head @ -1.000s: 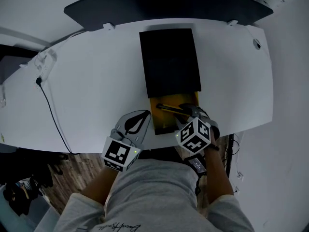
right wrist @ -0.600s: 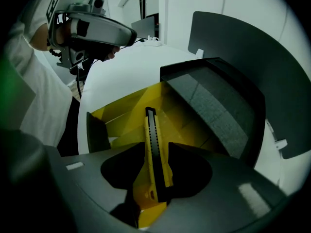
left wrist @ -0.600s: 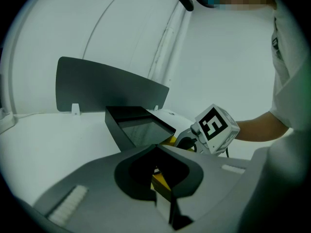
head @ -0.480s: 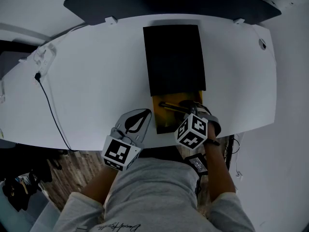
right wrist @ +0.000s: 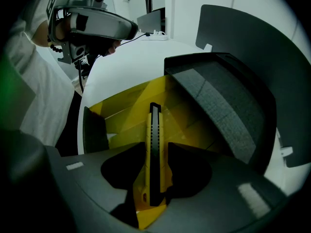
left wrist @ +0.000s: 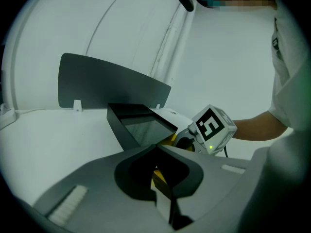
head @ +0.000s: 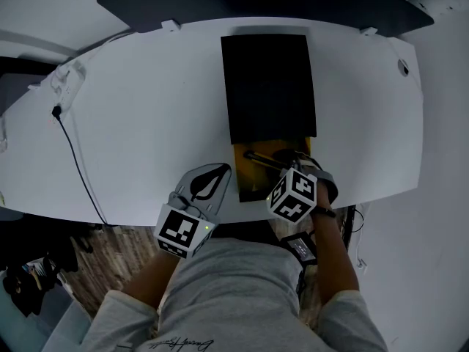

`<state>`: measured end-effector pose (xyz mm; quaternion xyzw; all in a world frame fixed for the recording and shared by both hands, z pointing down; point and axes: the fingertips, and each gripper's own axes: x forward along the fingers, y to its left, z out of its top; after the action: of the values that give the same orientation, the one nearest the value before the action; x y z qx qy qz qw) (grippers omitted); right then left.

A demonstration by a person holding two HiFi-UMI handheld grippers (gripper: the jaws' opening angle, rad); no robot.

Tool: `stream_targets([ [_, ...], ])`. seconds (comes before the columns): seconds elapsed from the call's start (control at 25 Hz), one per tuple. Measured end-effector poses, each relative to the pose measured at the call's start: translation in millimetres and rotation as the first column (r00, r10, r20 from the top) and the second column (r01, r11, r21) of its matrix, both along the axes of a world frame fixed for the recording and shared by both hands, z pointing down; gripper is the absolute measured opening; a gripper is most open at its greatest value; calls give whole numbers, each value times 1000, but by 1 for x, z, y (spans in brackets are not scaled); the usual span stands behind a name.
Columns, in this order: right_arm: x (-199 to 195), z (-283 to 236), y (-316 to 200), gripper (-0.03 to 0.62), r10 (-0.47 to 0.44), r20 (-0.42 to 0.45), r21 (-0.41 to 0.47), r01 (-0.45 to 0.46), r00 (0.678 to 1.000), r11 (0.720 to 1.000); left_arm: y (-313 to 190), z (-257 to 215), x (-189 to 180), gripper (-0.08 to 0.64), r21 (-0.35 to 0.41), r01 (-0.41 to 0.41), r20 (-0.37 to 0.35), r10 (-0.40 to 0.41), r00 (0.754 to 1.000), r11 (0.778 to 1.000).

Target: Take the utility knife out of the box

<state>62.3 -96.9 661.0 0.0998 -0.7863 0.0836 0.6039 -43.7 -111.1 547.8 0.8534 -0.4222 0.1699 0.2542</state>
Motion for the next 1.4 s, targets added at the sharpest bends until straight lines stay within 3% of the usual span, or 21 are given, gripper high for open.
stream_targets([
  [0.16, -1, 0, 0, 132, 0, 2, -6, 0, 1000, 1000, 1, 1, 0, 0, -3, 3, -3, -3, 1000, 1000],
  [1.4, -2, -16, 0, 130, 56, 50, 9, -57, 997, 998, 2, -10, -1, 0, 21, -5, 6, 5, 1000, 1000],
])
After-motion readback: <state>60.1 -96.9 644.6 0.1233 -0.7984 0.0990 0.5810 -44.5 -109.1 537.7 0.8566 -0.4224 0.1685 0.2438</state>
